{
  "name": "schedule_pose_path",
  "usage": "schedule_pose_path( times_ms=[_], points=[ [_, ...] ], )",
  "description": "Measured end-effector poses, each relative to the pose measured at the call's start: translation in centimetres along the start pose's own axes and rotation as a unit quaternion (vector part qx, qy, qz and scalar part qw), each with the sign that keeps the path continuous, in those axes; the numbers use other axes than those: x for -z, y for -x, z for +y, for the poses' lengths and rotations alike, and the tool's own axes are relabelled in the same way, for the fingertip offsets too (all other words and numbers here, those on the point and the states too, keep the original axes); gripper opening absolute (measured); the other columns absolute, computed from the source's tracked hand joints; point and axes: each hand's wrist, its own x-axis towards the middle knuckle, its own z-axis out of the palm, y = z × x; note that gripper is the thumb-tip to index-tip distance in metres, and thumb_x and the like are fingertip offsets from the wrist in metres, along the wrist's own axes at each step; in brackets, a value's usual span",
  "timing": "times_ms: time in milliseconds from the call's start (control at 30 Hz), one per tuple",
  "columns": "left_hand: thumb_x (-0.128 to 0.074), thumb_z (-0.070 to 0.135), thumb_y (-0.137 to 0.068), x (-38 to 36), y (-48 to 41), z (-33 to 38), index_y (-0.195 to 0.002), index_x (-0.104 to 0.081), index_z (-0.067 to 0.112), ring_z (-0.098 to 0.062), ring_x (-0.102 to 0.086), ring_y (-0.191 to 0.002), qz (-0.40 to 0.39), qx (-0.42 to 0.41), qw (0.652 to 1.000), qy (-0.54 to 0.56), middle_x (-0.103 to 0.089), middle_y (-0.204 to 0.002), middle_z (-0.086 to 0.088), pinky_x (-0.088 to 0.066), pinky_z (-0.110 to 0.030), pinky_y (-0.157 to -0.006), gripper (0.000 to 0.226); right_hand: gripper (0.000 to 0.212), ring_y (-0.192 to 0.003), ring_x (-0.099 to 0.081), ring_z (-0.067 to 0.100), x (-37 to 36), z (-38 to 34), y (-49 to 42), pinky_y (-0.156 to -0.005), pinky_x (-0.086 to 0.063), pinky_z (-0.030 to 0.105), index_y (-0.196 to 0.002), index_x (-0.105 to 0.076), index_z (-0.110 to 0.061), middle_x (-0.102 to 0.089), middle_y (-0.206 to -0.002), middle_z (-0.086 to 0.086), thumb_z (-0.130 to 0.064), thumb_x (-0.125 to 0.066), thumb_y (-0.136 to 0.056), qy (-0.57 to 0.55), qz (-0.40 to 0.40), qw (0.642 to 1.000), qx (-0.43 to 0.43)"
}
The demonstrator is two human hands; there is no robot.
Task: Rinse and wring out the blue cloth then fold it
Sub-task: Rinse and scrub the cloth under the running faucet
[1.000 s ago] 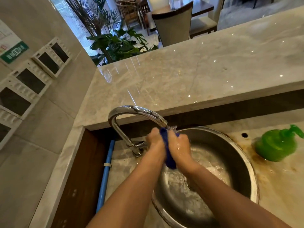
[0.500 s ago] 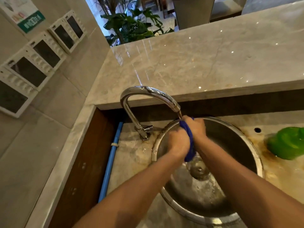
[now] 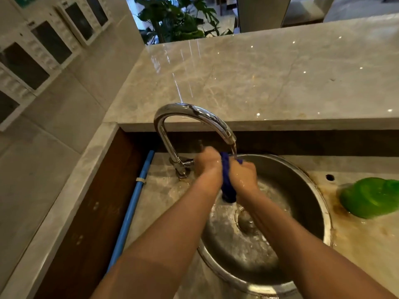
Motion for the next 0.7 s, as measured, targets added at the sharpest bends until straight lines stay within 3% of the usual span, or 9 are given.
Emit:
schedule_pose_path(
  times_ms=[67,167,233,333,400,467,533,600,700],
  points=[
    [-0.041,0.022,-0.099,-0.3,2.3,-3.8,-0.110,-0.062,0.001,-0.025,-0.061,-0.086,-0.059,-0.106,0.989,-0.090,-0.065,-0.111,-0.021,-0.046,-0.022,-0.075,0.031,0.016,-0.076,-0.066,0.025,0.7,-1.9,-1.6,-0.070,-0.055,0.043,-0.081,-0.067,-0.012,-0.070,-0.085,0.015,-0.024,-0.061,-0.089,-0.011,0.012,1.000,-0.009],
    [-0.033,0.034,-0.101,-0.1,2.4,-5.0,-0.112,-0.060,0.007,-0.030,-0.063,-0.096,-0.099,-0.094,0.986,-0.095,-0.065,-0.106,-0.016,-0.053,-0.038,-0.083,0.039,0.017,-0.065,-0.062,0.020,1.5,-0.6,-2.0,-0.057,-0.050,0.034,-0.093,-0.066,-0.008,-0.066,-0.077,0.010,-0.024,-0.060,-0.089,-0.075,0.016,0.994,-0.073],
    [-0.035,0.033,-0.103,0.2,0.4,-3.6,-0.101,-0.065,0.006,-0.027,-0.067,-0.086,-0.073,-0.112,0.979,-0.154,-0.068,-0.094,-0.015,-0.054,-0.035,-0.076,0.040,0.017,-0.062,-0.060,0.020,0.6,1.2,-1.3,-0.052,-0.047,0.028,-0.090,-0.062,-0.007,-0.064,-0.073,0.009,-0.023,-0.058,-0.093,-0.051,-0.009,0.996,-0.074],
    [-0.039,0.028,-0.102,-0.2,1.5,-2.7,-0.085,-0.069,0.004,-0.035,-0.066,-0.087,-0.028,-0.070,0.995,-0.070,-0.069,-0.085,-0.016,-0.049,-0.032,-0.070,0.042,0.011,-0.057,-0.057,0.016,0.3,-2.1,-2.8,-0.042,-0.043,0.023,-0.090,-0.063,-0.008,-0.060,-0.068,0.007,-0.018,-0.060,-0.090,-0.063,-0.005,0.996,-0.058],
    [-0.043,0.029,-0.100,-1.9,3.7,-2.7,-0.069,-0.063,0.013,-0.028,-0.066,-0.069,-0.072,-0.041,0.996,-0.014,-0.063,-0.066,-0.004,-0.050,-0.027,-0.059,0.040,0.009,-0.056,-0.054,0.016,1.4,-4.2,-3.8,-0.044,-0.044,0.025,-0.084,-0.062,-0.011,-0.057,-0.065,0.006,-0.020,-0.062,-0.084,-0.109,-0.001,0.993,-0.040],
    [-0.049,0.026,-0.098,-2.1,3.3,-1.2,-0.061,-0.055,0.017,-0.010,-0.057,-0.052,-0.069,-0.053,0.996,0.011,-0.056,-0.056,0.003,-0.044,-0.015,-0.045,0.039,0.014,-0.062,-0.056,0.019,1.8,-2.9,-3.1,-0.057,-0.049,0.032,-0.077,-0.058,-0.014,-0.056,-0.068,0.005,-0.019,-0.058,-0.090,-0.038,-0.036,0.999,0.009],
    [-0.050,0.019,-0.098,-1.5,1.1,1.2,-0.059,-0.053,0.018,-0.007,-0.051,-0.048,-0.008,-0.044,0.996,0.074,-0.053,-0.054,0.005,-0.041,-0.016,-0.045,0.039,0.018,-0.067,-0.062,0.019,1.5,-0.8,-1.8,-0.064,-0.052,0.034,-0.078,-0.059,-0.015,-0.062,-0.074,0.004,-0.019,-0.055,-0.096,0.016,-0.077,0.997,0.020],
    [-0.044,0.022,-0.101,-1.2,0.5,0.4,-0.061,-0.053,0.015,-0.011,-0.050,-0.048,0.019,-0.041,0.995,0.091,-0.052,-0.055,0.002,-0.041,-0.020,-0.046,0.041,0.010,-0.064,-0.063,0.017,1.2,-1.2,-2.2,-0.060,-0.052,0.032,-0.085,-0.063,-0.012,-0.066,-0.074,0.004,-0.020,-0.061,-0.092,-0.073,-0.036,0.997,-0.019],
    [-0.043,0.023,-0.102,-1.6,2.5,-4.2,-0.069,-0.057,0.016,-0.010,-0.053,-0.053,-0.064,-0.007,0.998,0.023,-0.056,-0.062,0.001,-0.039,-0.015,-0.043,0.036,0.015,-0.054,-0.061,0.015,1.3,-2.5,-2.8,-0.049,-0.050,0.026,-0.073,-0.064,-0.012,-0.062,-0.055,0.000,-0.018,-0.065,-0.086,-0.132,-0.003,0.991,0.018]
  ],
)
